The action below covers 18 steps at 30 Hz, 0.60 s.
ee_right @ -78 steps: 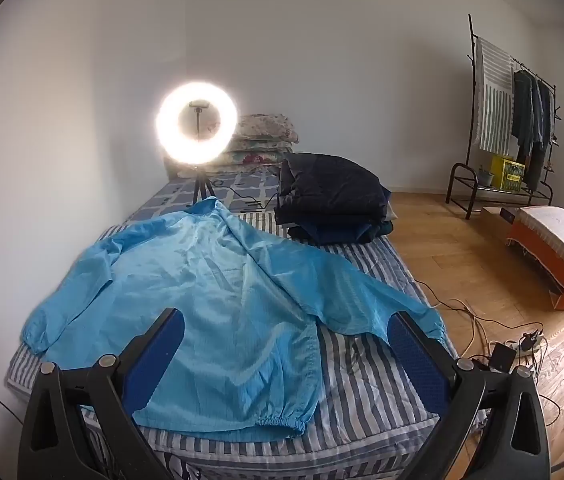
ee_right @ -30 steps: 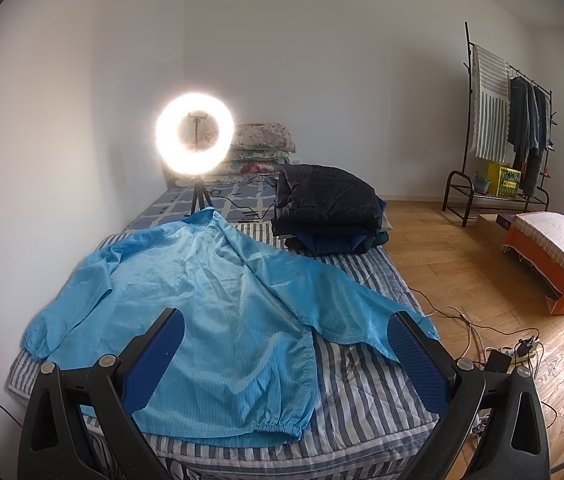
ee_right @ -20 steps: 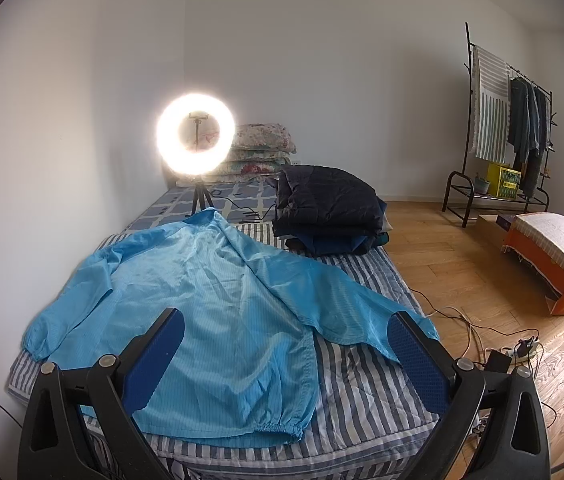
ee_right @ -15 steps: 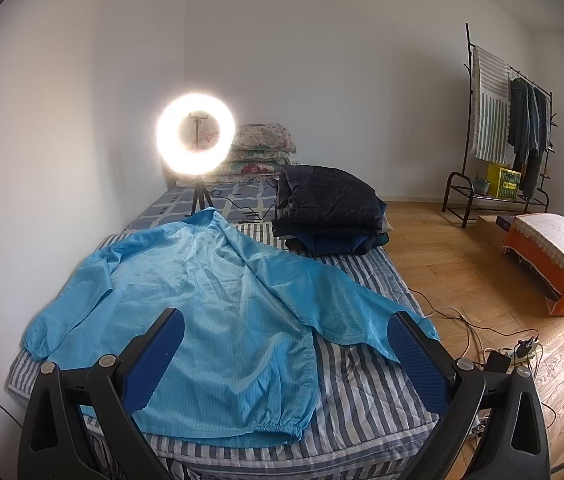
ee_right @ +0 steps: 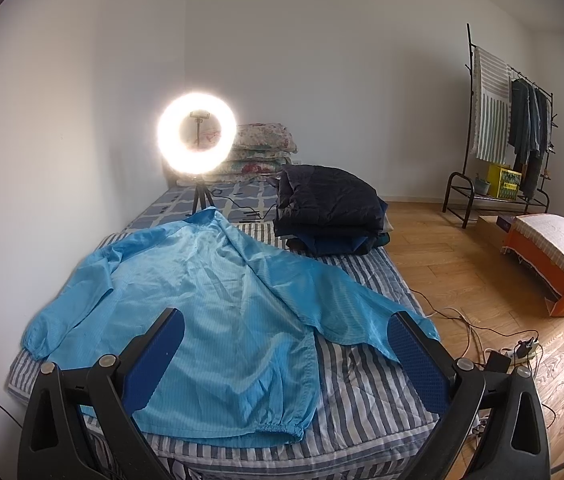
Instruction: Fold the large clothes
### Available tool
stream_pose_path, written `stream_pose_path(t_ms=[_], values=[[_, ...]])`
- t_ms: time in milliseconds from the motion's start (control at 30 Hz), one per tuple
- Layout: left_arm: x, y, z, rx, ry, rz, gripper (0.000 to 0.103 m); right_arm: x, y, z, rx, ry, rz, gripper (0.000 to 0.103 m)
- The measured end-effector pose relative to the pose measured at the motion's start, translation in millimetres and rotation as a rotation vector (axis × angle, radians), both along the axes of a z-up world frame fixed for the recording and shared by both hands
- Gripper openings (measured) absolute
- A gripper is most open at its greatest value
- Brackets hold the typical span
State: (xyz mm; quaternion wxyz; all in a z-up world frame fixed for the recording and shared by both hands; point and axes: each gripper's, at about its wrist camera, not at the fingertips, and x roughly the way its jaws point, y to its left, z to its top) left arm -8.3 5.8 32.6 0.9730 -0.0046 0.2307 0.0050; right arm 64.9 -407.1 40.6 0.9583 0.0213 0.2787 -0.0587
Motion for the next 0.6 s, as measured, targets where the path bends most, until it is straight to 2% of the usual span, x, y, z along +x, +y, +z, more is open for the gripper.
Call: stream_pose_path(t_ms=[600], values=[[1.6, 11.7, -14.6, -0.008, 0.008, 0.026, 0.103, 3.5, 11.0, -5.4, -0.014, 0.006, 0.02, 0.103]])
